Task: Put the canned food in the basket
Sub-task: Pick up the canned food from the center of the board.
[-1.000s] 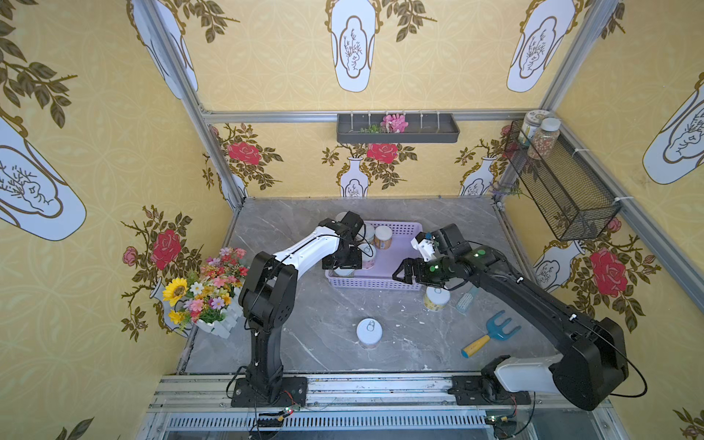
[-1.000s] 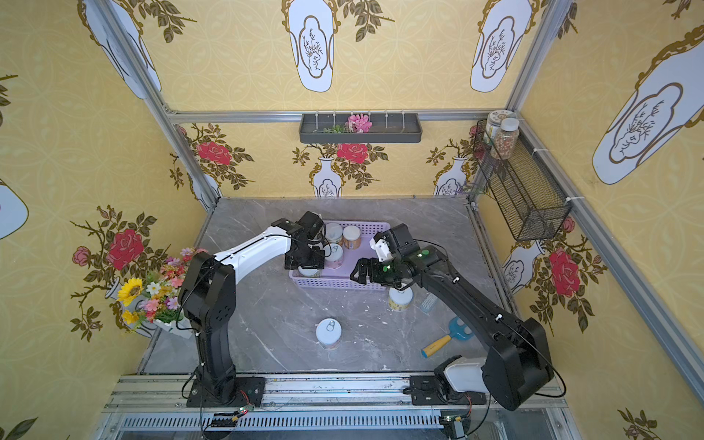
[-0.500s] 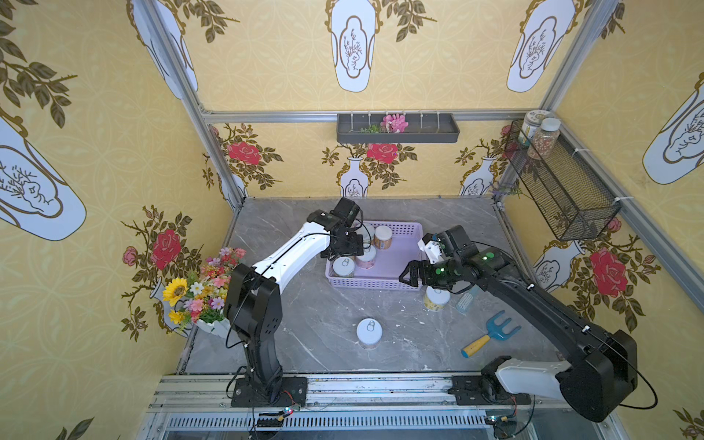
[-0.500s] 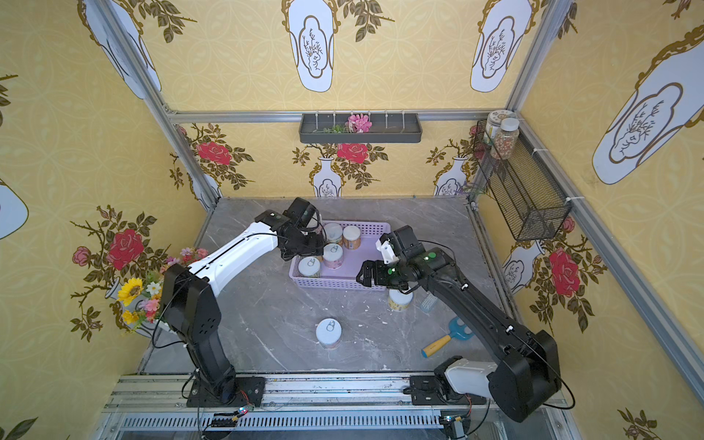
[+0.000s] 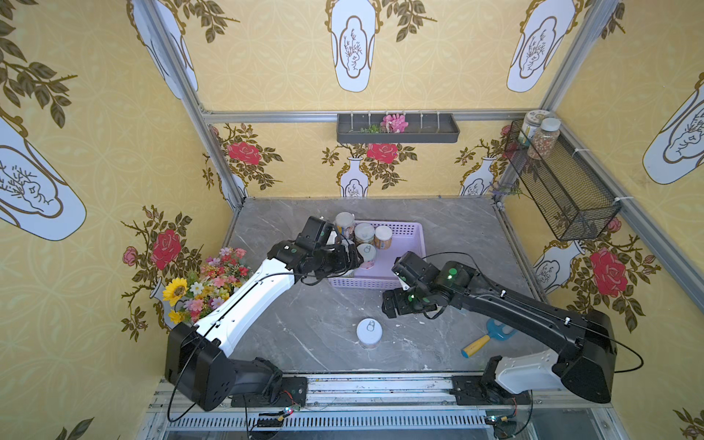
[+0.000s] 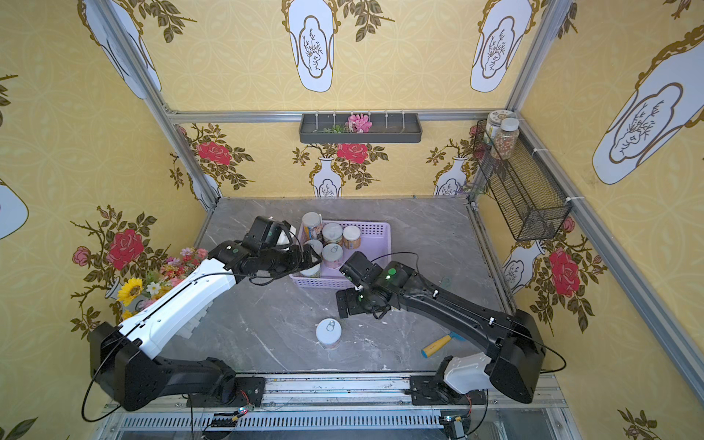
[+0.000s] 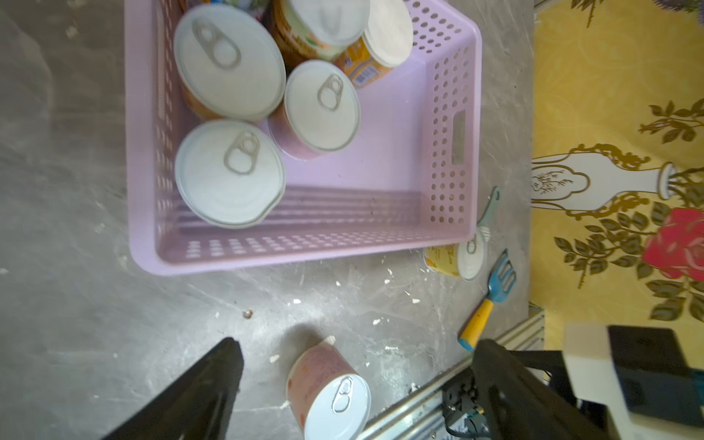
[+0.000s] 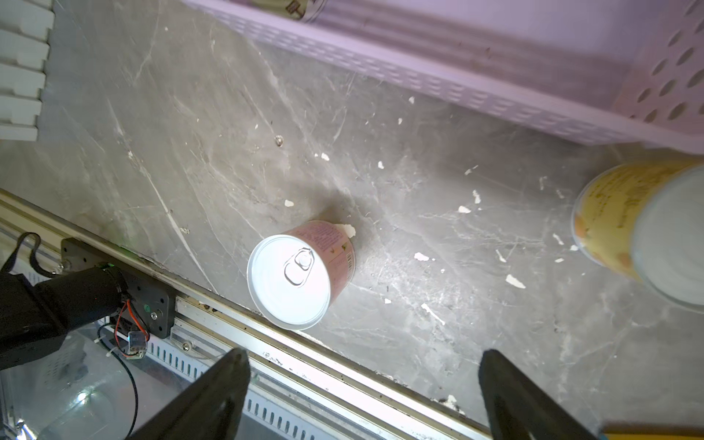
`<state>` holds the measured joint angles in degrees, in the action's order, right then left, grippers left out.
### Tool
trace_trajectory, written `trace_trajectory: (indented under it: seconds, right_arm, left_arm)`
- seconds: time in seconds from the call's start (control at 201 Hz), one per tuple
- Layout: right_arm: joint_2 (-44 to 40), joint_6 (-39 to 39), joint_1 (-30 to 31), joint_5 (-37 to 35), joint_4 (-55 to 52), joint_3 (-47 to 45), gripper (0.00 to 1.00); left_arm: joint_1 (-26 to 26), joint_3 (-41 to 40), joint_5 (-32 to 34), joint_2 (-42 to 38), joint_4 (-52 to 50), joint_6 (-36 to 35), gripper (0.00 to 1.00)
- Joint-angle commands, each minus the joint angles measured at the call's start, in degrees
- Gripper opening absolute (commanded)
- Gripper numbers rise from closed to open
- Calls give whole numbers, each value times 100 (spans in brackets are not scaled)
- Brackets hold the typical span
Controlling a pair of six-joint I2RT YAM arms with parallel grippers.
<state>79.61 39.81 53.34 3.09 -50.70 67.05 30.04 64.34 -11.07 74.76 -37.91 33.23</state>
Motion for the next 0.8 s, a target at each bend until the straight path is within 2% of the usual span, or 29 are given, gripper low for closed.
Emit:
trace_trajectory:
  seconds: [0.0,0.164,0.289,0.791]
  right_arm:
    - [261,730,389,-453,127,98,97]
    - [784,1137,906,-545,260,352,97]
    - [1258,1302,1244,-741,178,635,97]
    - [2104,1611,1380,-625,267,885,97]
  left_arm:
    - [-28,-763,-504,-527,404,749,100]
    - [-54,-2080,-654,-1507,743,1617,99]
    - [-73,-2902,-877,-1963,1209,2140,98]
    - [-106,-4235,-1002,-3230,1351,3021,97]
